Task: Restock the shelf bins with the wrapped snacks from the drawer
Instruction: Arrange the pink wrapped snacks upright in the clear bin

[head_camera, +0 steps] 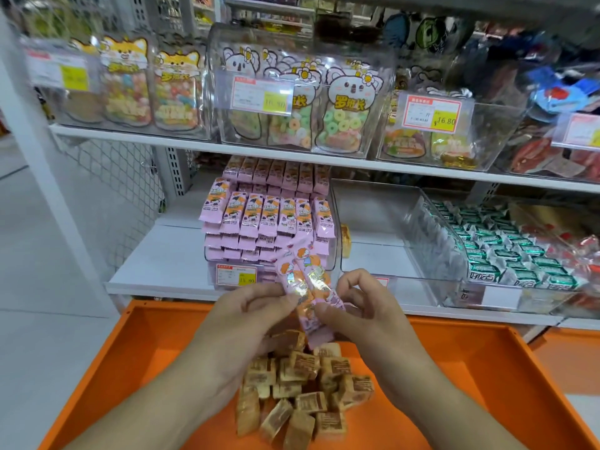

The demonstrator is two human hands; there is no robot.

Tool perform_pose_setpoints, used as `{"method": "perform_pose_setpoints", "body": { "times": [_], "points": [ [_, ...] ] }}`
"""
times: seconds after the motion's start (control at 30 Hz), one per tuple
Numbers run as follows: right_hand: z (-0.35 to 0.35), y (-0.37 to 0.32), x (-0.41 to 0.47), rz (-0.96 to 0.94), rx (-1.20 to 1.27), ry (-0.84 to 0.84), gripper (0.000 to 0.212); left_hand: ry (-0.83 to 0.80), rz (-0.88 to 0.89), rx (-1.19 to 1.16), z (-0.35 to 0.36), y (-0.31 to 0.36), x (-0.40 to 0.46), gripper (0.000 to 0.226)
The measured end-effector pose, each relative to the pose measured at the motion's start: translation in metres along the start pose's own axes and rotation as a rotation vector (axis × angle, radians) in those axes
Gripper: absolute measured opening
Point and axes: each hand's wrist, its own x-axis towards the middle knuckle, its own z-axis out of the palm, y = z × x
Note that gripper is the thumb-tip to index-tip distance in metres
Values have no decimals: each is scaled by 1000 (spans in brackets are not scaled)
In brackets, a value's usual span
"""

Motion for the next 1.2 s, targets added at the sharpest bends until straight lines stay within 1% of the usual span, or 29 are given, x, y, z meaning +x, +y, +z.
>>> {"method": "perform_pose_setpoints", "body": {
  "times": [0.07, 0.1, 0.17, 0.23, 0.3, 0.4, 0.47, 0.53, 0.63, 0.7, 0.8, 0.87, 0.97, 1.03, 1.07, 1.13, 1.2],
  "points": [
    [2, 0, -3, 3, -45, -3, 31, 94, 61, 26, 1, 2, -1, 32],
    [4, 0, -4, 1, -77, -5, 29, 123, 98, 85, 1, 3, -2, 31],
    [7, 0, -4, -23, -111, 14, 28, 141, 188, 267, -1, 5, -4, 22],
    [13, -1, -2, -47, -126, 73, 28, 119, 263, 384, -2, 9, -8, 21],
    [17, -2, 2, -67, -158, 94, 26, 45, 282, 394, -4, 15, -11, 31],
    [16, -9, 7, -79, -198, 33, 31, -60, 327, 514, -10, 24, -13, 53],
    [13, -17, 10, -106, -241, -30, 38, -69, 401, 585, -16, 31, -12, 65],
    [16, -26, 13, -129, -262, -81, 46, -74, 476, 619, -25, 38, -9, 74],
    [25, -35, 21, -148, -285, -77, 50, -115, 547, 777, -40, 49, -6, 83],
    [34, -40, 29, -141, -301, -96, 52, -89, 600, 870, -50, 55, 1, 80],
    [47, -49, 43, -175, -339, -154, 59, 32, 726, 1036, -64, 66, 17, 73],
    [52, -54, 58, -199, -388, -174, 61, 79, 774, 1136, -72, 73, 29, 71],
    [62, -58, 85, -212, -439, -124, 62, 150, 841, 1214, -82, 83, 50, 66],
    [68, -56, 105, -277, -504, -55, 60, 187, 821, 1219, -86, 90, 63, 62],
    [70, -55, 114, -324, -587, -28, 58, 200, 804, 1236, -89, 93, 70, 60],
    [74, -53, 127, -369, -751, -15, 58, 223, 785, 1285, -94, 95, 84, 61],
    [78, -49, 137, -371, -836, -11, 55, 232, 771, 1314, -99, 93, 96, 59]
  ]
}}
